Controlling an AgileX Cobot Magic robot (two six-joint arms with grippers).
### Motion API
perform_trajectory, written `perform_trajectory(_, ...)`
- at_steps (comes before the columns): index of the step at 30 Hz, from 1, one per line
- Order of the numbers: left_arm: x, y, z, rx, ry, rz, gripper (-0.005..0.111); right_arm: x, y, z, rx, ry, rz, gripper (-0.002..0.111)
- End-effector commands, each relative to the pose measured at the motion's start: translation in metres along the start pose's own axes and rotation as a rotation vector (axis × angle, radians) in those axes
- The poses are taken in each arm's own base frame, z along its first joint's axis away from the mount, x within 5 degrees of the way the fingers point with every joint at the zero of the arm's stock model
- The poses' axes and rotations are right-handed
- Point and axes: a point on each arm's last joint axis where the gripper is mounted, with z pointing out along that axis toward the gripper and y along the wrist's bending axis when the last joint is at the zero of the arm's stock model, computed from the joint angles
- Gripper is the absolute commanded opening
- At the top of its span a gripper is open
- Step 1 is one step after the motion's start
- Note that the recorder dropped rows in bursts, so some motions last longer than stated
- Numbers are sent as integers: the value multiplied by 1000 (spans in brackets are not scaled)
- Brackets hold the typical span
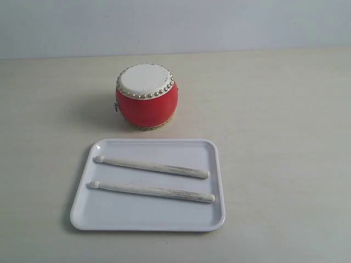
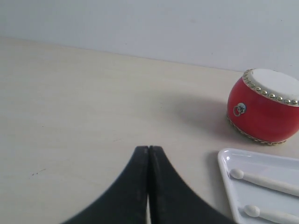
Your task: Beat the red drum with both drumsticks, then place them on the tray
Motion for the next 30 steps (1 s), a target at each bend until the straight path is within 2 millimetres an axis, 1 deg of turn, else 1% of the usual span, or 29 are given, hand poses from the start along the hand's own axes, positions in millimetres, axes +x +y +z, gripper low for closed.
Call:
perform_trajectory(1,0,0,0,6,-7,9,0,18,-1,4,9,56,-60,0)
perform_trajectory(6,0,0,0,6,-7,9,0,25,-2,3,10,42,-73,0)
perform_trajectory(10,0,0,0,6,-7,9,0,34,-3,2,21,87,-137,0)
perform_trajectory(30,0,0,0,5,-7,11,0,34,-3,2,18,87,-104,0)
